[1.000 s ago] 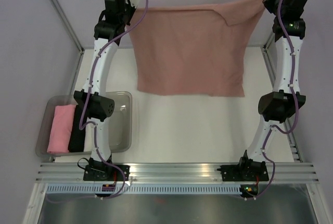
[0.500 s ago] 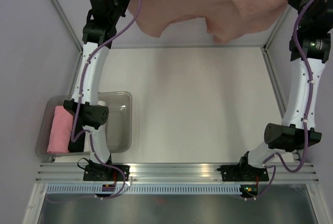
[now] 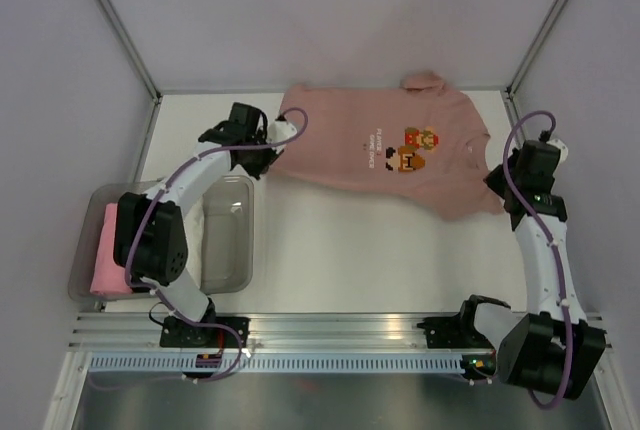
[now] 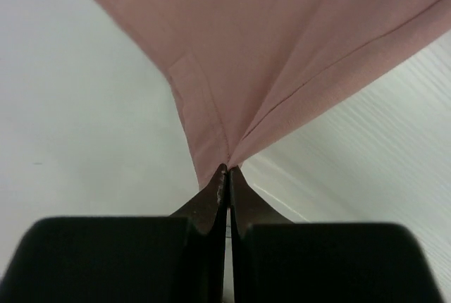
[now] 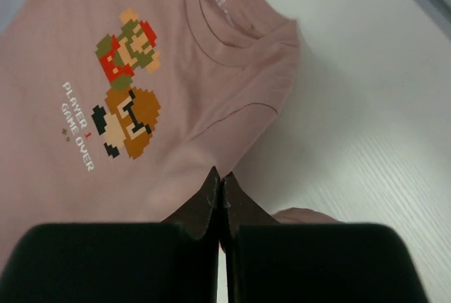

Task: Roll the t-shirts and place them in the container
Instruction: Flatten the tshirt, then fold the tshirt

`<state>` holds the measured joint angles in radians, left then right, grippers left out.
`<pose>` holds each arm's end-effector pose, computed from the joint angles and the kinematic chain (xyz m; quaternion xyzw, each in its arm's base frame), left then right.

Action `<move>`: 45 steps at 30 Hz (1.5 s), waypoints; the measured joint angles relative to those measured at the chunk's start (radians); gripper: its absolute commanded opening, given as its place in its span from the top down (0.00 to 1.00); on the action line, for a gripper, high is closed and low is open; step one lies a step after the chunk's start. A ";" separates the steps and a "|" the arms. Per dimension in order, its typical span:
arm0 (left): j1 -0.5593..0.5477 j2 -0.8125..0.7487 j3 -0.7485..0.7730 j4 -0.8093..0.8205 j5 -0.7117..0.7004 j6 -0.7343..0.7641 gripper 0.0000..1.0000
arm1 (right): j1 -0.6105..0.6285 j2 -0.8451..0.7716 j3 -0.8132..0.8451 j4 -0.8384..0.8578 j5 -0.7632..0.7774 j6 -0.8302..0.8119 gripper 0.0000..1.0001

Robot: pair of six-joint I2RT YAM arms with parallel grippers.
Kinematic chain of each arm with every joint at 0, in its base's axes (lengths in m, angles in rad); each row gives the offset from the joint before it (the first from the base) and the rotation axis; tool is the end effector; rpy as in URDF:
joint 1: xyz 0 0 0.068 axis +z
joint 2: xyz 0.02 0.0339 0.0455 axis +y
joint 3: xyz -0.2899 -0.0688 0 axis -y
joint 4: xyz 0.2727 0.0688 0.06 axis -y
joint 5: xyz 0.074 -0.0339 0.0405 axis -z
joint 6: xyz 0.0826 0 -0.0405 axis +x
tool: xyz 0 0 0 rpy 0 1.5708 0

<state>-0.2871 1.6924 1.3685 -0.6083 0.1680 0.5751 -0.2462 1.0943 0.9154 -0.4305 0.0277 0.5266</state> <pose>0.4041 -0.1337 0.2465 0.4193 0.8485 -0.0339 0.3210 0.2850 -0.0740 0.2920 0.3400 0.8188 0.0525 0.4595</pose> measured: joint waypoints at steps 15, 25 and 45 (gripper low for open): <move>-0.067 -0.229 -0.341 -0.005 0.009 0.010 0.98 | -0.006 -0.238 -0.270 -0.177 0.069 0.079 1.00; -0.067 -0.115 -0.256 -0.001 0.000 0.008 0.98 | -0.006 -0.082 -0.240 -0.094 0.029 0.080 1.00; -0.056 0.070 -0.058 0.029 -0.070 0.010 0.98 | -0.006 0.263 -0.043 0.089 0.018 0.064 1.00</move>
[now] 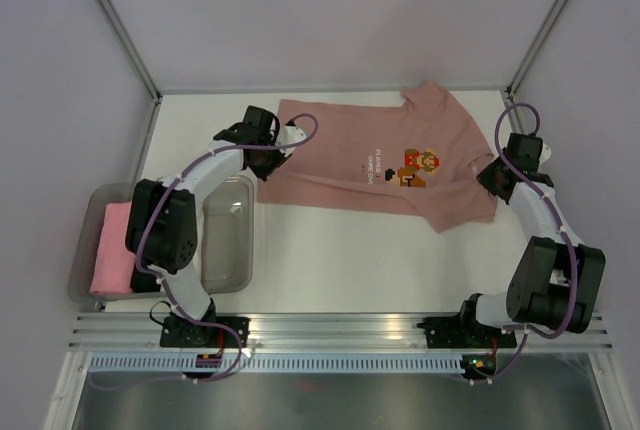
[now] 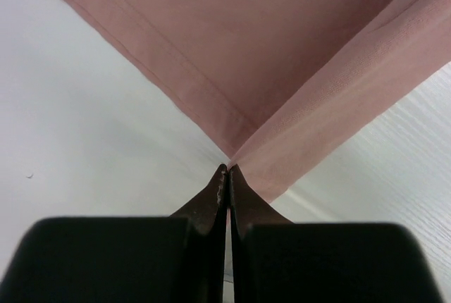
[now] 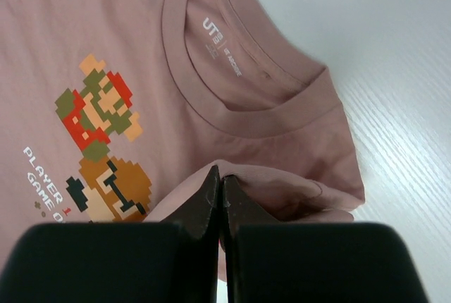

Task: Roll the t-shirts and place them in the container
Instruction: Fold the tshirt

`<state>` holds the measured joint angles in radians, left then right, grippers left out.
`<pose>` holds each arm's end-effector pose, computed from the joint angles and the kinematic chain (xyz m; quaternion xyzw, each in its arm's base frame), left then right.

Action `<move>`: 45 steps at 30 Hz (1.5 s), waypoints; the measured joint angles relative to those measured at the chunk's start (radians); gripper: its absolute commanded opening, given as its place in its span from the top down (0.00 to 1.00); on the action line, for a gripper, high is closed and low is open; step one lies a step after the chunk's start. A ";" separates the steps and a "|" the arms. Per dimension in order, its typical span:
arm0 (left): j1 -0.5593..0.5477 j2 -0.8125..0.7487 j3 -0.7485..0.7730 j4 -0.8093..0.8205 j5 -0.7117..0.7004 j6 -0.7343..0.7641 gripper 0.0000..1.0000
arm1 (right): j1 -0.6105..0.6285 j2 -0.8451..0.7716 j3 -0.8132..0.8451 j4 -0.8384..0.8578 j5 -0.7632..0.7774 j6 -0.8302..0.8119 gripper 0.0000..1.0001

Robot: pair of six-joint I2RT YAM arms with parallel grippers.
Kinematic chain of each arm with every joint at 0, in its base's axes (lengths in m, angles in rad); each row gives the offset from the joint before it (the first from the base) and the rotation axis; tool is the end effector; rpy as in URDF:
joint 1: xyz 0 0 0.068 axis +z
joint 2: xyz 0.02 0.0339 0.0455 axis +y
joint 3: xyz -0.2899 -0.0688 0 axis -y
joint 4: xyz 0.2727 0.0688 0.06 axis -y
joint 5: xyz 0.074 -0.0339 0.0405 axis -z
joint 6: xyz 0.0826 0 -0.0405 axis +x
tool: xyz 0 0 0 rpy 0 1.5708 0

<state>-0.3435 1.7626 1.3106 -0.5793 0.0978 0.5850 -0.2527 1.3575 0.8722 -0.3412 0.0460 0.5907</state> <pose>0.3994 -0.1514 0.1989 0.4427 0.8550 -0.0147 0.2699 0.3223 -0.0872 0.2076 0.3888 0.8463 0.0400 0.3619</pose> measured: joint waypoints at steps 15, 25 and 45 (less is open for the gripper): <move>0.002 0.116 0.086 0.026 -0.042 0.000 0.98 | 0.000 0.235 0.159 0.090 -0.027 -0.031 1.00; 0.002 0.176 0.138 0.037 -0.064 0.000 0.98 | 0.000 0.312 0.193 0.101 -0.027 -0.043 1.00; 0.016 0.244 0.173 0.044 -0.097 0.000 0.84 | 0.015 0.461 0.332 0.094 -0.024 -0.074 0.82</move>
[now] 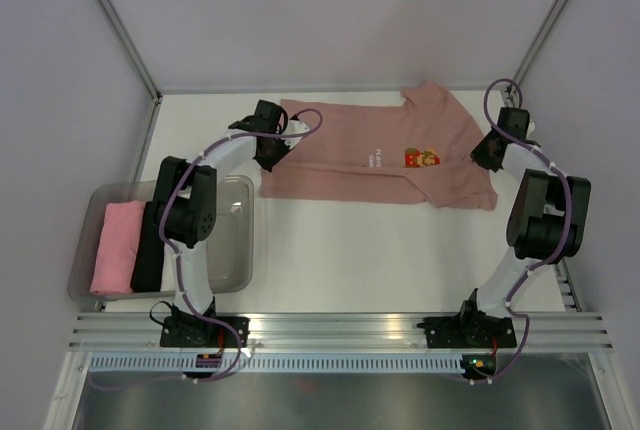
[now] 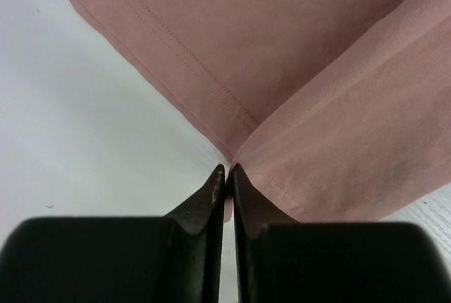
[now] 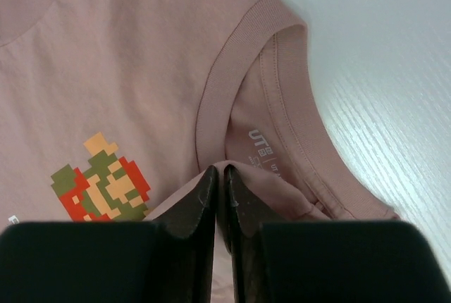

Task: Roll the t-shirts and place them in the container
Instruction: Fold the tshirt

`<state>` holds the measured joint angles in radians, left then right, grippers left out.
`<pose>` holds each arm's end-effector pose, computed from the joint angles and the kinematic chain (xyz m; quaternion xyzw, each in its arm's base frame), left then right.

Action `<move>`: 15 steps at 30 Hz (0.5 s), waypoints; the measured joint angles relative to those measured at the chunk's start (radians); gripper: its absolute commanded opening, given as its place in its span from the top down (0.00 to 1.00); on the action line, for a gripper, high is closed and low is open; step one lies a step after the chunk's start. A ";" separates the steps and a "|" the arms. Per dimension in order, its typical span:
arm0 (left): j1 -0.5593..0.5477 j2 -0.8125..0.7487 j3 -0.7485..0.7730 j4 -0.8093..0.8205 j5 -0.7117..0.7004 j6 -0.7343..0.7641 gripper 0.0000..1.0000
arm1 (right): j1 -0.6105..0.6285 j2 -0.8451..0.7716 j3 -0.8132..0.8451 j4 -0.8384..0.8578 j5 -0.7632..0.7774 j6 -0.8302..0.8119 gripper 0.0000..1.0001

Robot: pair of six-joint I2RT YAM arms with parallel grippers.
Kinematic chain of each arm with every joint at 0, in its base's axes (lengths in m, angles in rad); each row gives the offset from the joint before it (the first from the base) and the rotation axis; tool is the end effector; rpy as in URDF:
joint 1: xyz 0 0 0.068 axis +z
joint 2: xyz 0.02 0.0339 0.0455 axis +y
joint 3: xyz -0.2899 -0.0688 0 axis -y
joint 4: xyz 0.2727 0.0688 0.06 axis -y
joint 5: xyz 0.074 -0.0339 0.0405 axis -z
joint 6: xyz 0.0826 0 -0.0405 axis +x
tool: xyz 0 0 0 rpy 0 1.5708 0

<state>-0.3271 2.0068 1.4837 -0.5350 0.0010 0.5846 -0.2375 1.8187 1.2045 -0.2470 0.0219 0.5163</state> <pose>0.4597 -0.1561 0.1556 0.4260 0.8685 0.0321 0.2515 0.4375 -0.1078 0.1676 0.3486 0.8704 0.0381 0.3454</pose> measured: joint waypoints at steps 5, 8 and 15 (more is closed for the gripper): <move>0.002 0.030 0.038 -0.002 -0.029 -0.005 0.48 | 0.000 0.041 0.035 -0.016 0.016 -0.030 0.48; 0.003 0.044 0.066 -0.001 -0.063 -0.015 0.46 | 0.000 0.073 0.100 -0.070 0.064 -0.051 0.46; 0.007 -0.026 0.045 0.010 -0.045 -0.018 0.46 | -0.022 0.037 0.168 -0.181 0.138 -0.081 0.50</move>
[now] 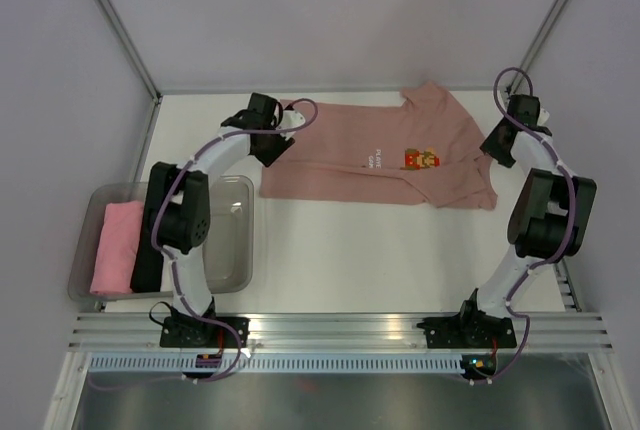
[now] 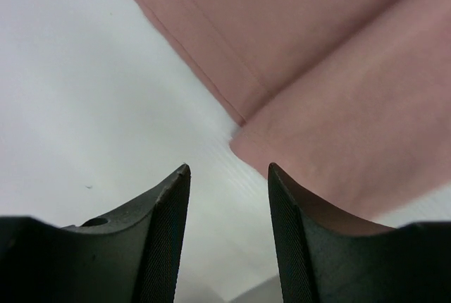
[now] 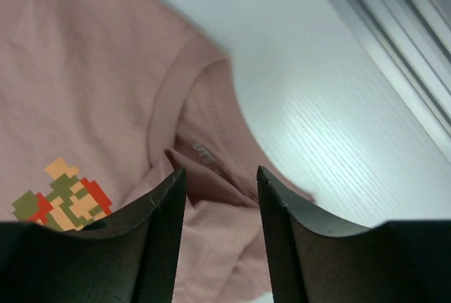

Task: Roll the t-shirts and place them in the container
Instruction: Fold the tshirt

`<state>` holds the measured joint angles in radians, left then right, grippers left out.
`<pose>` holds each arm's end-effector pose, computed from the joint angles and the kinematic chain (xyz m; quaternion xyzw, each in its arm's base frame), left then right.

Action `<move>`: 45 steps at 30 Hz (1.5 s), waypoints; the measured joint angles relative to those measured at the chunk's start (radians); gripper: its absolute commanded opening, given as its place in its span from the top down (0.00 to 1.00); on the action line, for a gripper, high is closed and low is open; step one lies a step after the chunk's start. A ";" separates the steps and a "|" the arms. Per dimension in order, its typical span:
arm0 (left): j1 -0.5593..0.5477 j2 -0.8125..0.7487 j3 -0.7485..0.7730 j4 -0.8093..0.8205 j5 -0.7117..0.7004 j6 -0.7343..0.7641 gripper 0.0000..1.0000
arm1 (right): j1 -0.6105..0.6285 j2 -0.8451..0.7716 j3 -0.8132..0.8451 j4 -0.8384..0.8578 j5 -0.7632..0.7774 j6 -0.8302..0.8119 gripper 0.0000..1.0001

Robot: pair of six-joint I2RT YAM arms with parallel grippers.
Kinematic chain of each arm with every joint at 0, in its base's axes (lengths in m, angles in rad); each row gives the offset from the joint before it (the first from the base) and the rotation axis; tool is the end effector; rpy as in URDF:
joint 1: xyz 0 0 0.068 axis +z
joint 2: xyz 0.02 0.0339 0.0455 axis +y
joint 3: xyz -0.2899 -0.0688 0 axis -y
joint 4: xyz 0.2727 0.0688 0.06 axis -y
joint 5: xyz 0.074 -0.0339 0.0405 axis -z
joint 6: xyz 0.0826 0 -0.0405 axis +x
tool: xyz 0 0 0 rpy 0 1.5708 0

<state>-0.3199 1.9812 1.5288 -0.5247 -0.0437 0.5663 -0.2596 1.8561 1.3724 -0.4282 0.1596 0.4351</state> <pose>0.4708 -0.1522 0.1843 0.4041 0.8664 0.0567 0.2877 0.4472 -0.1323 0.1950 0.3453 0.8781 -0.0469 0.3279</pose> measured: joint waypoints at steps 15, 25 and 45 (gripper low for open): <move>-0.102 -0.157 -0.316 -0.047 0.095 0.216 0.38 | -0.109 -0.204 -0.363 -0.017 -0.079 0.006 0.51; -0.101 -0.107 -0.323 0.008 0.057 0.222 0.90 | -0.115 -0.155 -0.408 0.076 -0.086 0.047 1.00; -0.182 -0.256 -0.500 -0.022 0.095 0.243 0.98 | -0.204 -0.226 -0.452 0.008 -0.035 0.050 0.97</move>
<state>-0.5018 1.7256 1.0283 -0.5465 0.0517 0.8089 -0.4633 1.6302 0.9203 -0.4202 0.1242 0.4850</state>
